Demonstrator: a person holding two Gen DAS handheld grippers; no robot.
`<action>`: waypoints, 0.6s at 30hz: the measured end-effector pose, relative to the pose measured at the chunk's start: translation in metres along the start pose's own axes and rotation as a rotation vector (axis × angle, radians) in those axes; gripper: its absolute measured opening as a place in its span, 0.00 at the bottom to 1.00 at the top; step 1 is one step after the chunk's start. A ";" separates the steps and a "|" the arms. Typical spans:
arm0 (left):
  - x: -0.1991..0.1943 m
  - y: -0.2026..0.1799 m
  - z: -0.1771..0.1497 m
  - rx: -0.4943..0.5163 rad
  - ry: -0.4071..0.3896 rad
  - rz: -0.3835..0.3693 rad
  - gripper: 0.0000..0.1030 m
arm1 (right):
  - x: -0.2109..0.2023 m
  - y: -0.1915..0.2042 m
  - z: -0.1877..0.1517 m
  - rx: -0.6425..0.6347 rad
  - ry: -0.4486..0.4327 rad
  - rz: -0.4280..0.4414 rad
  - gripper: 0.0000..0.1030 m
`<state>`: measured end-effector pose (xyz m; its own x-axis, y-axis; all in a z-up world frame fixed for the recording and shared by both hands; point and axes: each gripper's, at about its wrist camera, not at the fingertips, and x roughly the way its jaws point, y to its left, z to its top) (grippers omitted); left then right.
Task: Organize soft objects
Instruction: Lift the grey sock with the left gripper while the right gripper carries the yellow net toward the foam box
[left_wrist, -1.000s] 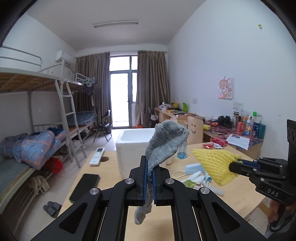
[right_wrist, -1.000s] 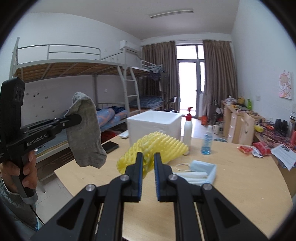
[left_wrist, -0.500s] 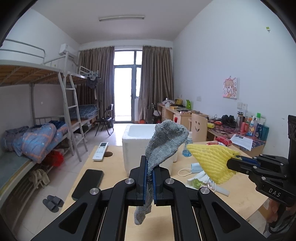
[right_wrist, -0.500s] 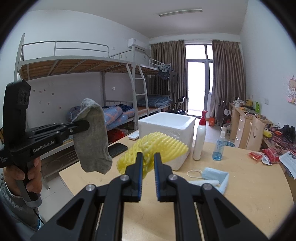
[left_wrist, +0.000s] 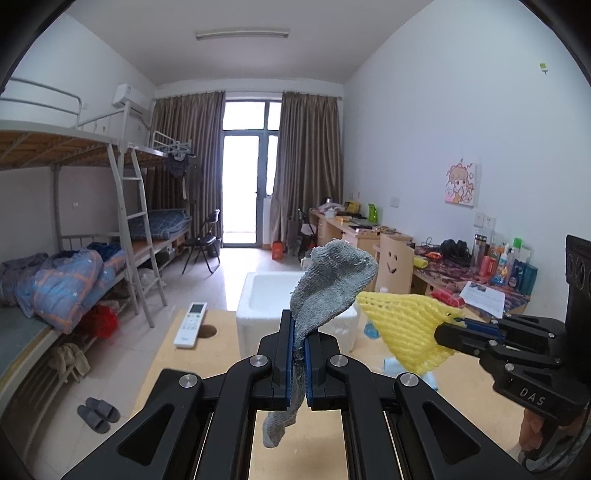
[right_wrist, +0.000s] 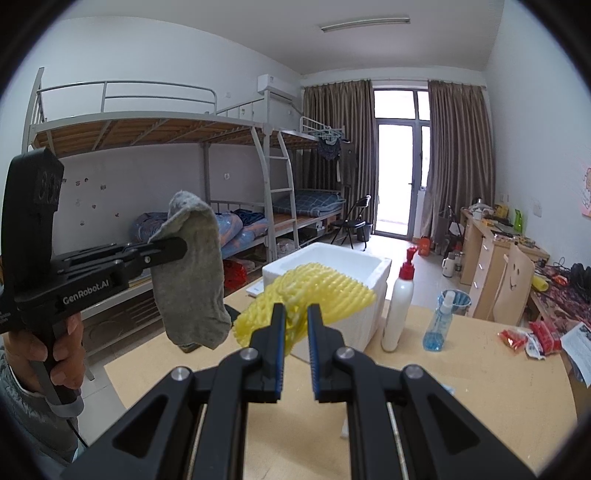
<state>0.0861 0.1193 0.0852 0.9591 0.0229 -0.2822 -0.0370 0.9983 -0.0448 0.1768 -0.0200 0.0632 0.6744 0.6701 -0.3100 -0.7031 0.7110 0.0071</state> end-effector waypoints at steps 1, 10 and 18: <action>0.003 0.000 0.004 0.001 -0.001 -0.001 0.05 | 0.002 -0.001 0.003 0.000 0.000 -0.001 0.14; 0.036 0.004 0.026 0.000 0.009 -0.025 0.05 | 0.022 -0.013 0.023 -0.002 0.003 -0.025 0.14; 0.062 0.007 0.049 0.017 0.002 -0.037 0.05 | 0.040 -0.020 0.036 -0.006 0.005 -0.034 0.14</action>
<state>0.1588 0.1308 0.1148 0.9592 -0.0146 -0.2823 0.0037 0.9992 -0.0393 0.2260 0.0001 0.0849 0.6967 0.6448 -0.3144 -0.6815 0.7317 -0.0095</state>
